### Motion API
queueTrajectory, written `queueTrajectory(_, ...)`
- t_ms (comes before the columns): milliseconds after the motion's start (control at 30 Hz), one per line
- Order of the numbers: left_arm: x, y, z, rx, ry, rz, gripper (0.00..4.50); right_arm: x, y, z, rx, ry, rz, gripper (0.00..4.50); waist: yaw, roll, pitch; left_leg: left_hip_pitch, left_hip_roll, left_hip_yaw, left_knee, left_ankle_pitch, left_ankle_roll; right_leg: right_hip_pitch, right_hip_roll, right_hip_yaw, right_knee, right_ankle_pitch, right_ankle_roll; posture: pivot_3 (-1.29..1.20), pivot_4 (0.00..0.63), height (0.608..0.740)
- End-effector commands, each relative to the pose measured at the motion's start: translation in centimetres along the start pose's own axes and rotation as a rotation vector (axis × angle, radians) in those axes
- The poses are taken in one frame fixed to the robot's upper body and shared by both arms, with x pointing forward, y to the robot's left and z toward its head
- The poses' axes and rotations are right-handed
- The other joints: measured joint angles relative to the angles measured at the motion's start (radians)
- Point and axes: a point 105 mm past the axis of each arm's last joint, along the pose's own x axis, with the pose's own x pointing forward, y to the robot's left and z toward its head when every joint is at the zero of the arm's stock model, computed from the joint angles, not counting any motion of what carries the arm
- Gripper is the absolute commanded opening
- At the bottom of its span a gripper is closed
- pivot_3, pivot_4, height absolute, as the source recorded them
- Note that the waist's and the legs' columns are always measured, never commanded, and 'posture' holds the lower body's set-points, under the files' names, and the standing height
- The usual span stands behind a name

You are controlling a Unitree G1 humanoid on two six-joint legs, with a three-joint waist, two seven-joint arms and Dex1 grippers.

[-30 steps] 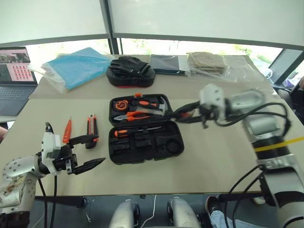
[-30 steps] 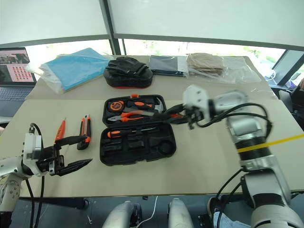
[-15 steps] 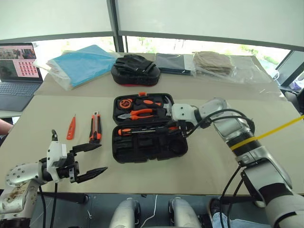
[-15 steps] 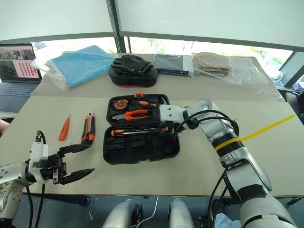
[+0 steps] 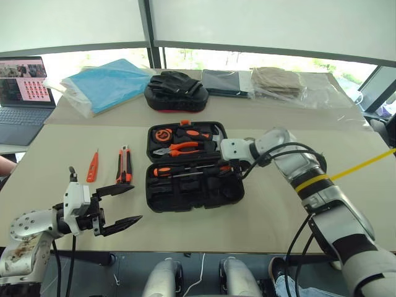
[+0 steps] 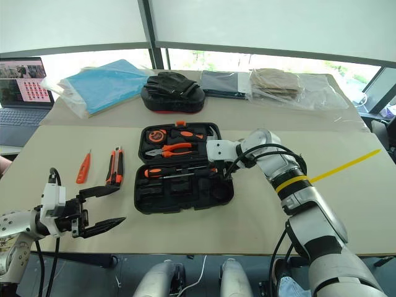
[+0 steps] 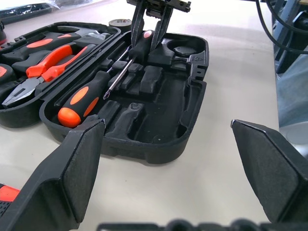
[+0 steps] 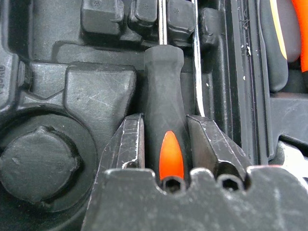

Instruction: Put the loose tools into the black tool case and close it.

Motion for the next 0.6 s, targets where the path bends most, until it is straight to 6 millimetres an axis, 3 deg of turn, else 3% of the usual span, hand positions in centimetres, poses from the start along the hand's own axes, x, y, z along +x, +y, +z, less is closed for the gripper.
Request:
queueTrajectory(33,0.1,0.1,1.5,0.035,-0.016,0.006,4.5,-2.2,-0.1,1.5,-0.008,-0.043,0.056,2.79,0.002,0.0,0.0,0.0,0.0,0.0,0.0,0.0,0.0,0.0,0.0,0.0,0.0,0.0,0.0,0.0,0.15,0.74)
queueTrajectory(300,1.4,0.3,2.6,0.034,-0.016,0.011,4.5,-4.6,-0.4,4.6,0.002,-0.228,0.067,2.79,0.0,0.0,0.0,0.0,0.0,0.0,0.0,0.0,0.0,0.0,0.0,0.0,0.0,0.0,0.0,0.0,0.15,0.74)
queueTrajectory(400,1.6,0.4,2.5,0.031,-0.015,0.012,4.5,-3.5,-0.4,5.1,0.019,-0.304,0.04,2.07,-0.002,0.0,0.0,0.0,0.001,0.0,0.0,0.0,0.0,0.0,0.001,0.0,0.0,0.0,0.0,0.0,0.15,0.74)
queueTrajectory(600,1.4,0.4,1.7,0.026,-0.011,0.015,4.5,-1.0,-0.1,4.1,0.067,-0.34,-0.005,0.04,-0.001,0.0,0.0,0.0,0.0,0.001,0.0,0.0,0.0,0.0,0.001,0.0,0.0,0.0,0.0,0.0,0.15,0.74)
